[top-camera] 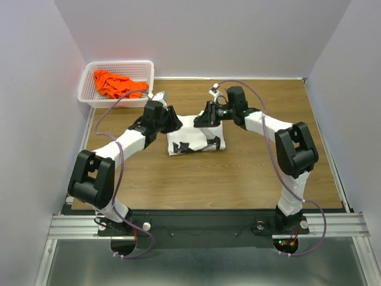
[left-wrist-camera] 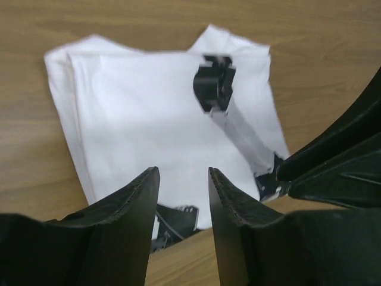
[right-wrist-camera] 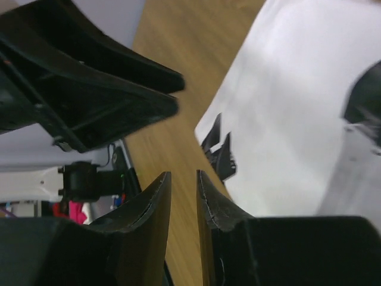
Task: Fold and stack the t-shirts
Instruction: Fold the tshirt, then neatly place the folded tshirt to the corner
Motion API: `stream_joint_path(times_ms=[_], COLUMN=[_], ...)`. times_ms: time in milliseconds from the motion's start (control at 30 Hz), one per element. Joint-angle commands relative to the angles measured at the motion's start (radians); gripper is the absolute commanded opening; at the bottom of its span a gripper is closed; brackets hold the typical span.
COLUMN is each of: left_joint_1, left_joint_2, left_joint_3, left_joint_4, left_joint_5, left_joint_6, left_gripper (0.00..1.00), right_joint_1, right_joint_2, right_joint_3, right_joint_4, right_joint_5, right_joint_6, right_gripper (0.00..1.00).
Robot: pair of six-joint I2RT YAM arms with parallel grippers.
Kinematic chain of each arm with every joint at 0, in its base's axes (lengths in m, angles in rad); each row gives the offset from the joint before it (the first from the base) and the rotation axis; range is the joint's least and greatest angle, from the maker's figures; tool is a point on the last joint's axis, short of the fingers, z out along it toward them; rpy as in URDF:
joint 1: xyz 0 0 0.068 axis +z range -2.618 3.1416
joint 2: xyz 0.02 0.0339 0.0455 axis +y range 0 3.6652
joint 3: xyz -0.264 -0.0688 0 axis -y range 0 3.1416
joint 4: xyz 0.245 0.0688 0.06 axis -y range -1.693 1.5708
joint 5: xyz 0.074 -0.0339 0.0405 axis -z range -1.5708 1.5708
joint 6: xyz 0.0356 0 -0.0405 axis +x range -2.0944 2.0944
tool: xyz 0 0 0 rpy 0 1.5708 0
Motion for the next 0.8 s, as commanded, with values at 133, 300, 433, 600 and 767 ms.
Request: stream_joint_path(times_ms=[133, 300, 433, 600, 767], left_joint_1=[-0.018, -0.008, -0.003, -0.003, -0.003], left_joint_2=[0.097, 0.177, 0.181, 0.168, 0.163], left_joint_3=[-0.165, -0.182, -0.198, -0.195, -0.191], left_joint_4=[-0.037, -0.046, -0.049, -0.063, -0.069], left_joint_5=[0.012, -0.002, -0.006, -0.014, -0.002], left_joint_6=[-0.031, -0.052, -0.066, -0.063, -0.065], left_gripper=[0.37, 0.32, 0.30, 0.29, 0.29], right_joint_1=[0.107, 0.101, 0.058, 0.002, -0.026], right_joint_2=[0.150, 0.239, 0.247, 0.091, 0.009], right_joint_3=[-0.022, -0.062, -0.124, -0.195, -0.265], right_joint_4=[0.063, 0.066, 0.081, 0.077, 0.071], right_joint_5=[-0.083, -0.067, -0.070, -0.073, -0.096], right_joint_6=[0.008, -0.027, -0.029, -0.021, -0.013], right_gripper=[0.29, 0.28, 0.27, 0.27, 0.27])
